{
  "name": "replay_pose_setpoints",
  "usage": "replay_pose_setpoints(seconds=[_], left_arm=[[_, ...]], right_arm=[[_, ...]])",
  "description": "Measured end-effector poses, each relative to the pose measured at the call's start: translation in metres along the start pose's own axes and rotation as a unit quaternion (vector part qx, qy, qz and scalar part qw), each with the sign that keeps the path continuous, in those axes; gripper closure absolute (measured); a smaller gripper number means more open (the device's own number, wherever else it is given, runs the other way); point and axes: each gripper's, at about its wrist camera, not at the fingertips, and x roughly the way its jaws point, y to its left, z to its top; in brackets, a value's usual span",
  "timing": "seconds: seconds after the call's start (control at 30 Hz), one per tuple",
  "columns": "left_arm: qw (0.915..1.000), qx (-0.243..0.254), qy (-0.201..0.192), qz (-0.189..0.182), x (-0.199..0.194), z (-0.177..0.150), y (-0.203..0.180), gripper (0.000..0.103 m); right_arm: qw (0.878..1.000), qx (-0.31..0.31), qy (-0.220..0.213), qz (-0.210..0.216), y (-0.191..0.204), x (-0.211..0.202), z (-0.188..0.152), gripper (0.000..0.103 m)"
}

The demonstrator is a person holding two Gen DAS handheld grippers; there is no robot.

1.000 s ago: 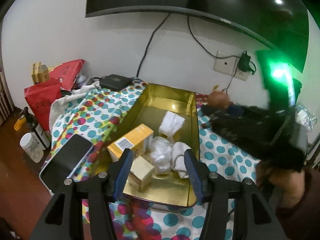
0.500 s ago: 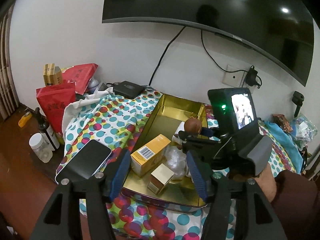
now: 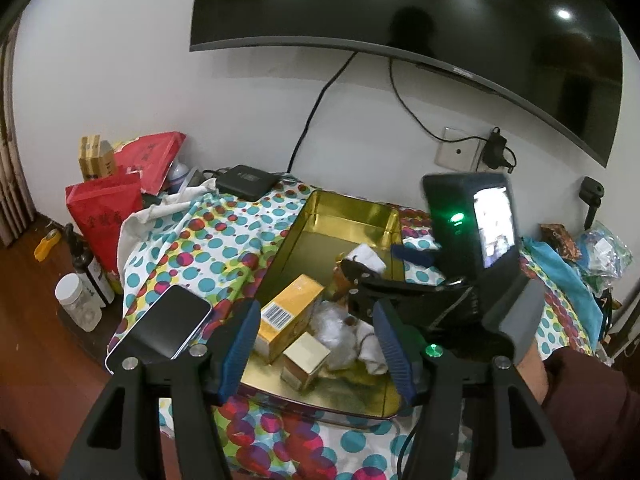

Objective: Organize objects
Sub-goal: 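Carry the brown figurine into the gold tray and open the right gripper, then grasp the white rose-shaped cloth with the right gripper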

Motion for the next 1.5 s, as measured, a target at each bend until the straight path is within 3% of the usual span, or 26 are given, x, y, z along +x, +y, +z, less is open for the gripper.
replay_pose_setpoints(seconds=[0.3, 0.5, 0.7, 1.13, 1.17, 1.27, 1.4, 1.5], left_arm=[[0.9990, 0.033, 0.005, -0.029, 0.010, 0.005, -0.042, 0.043], [0.9964, 0.060, 0.037, -0.047, 0.031, -0.001, -0.075, 0.043], [0.9927, 0.098, 0.056, -0.041, 0.048, -0.004, -0.107, 0.043], [0.9871, 0.140, 0.061, -0.047, 0.088, 0.015, -0.156, 0.043], [0.9864, 0.144, 0.063, -0.048, 0.094, 0.017, -0.160, 0.043], [0.9842, 0.159, 0.065, -0.044, 0.113, 0.020, -0.173, 0.043], [0.9813, 0.177, 0.067, -0.035, 0.136, 0.025, -0.189, 0.043], [0.9791, 0.189, 0.066, -0.035, 0.153, 0.028, -0.200, 0.043]], right_arm=[[0.994, 0.038, -0.063, -0.077, -0.058, -0.050, -0.013, 0.030], [0.981, 0.099, -0.054, -0.158, -0.131, -0.058, -0.038, 0.029], [0.967, 0.130, -0.029, -0.216, -0.183, -0.046, -0.057, 0.021], [0.968, 0.143, 0.001, -0.208, -0.208, -0.006, -0.067, 0.019], [0.968, 0.148, 0.001, -0.202, -0.211, -0.005, -0.067, 0.020], [0.969, 0.165, 0.015, -0.182, -0.220, 0.000, -0.069, 0.047], [0.971, 0.170, 0.023, -0.168, -0.221, 0.004, -0.070, 0.054], [0.972, 0.158, 0.026, -0.174, -0.216, 0.005, -0.069, 0.064]])
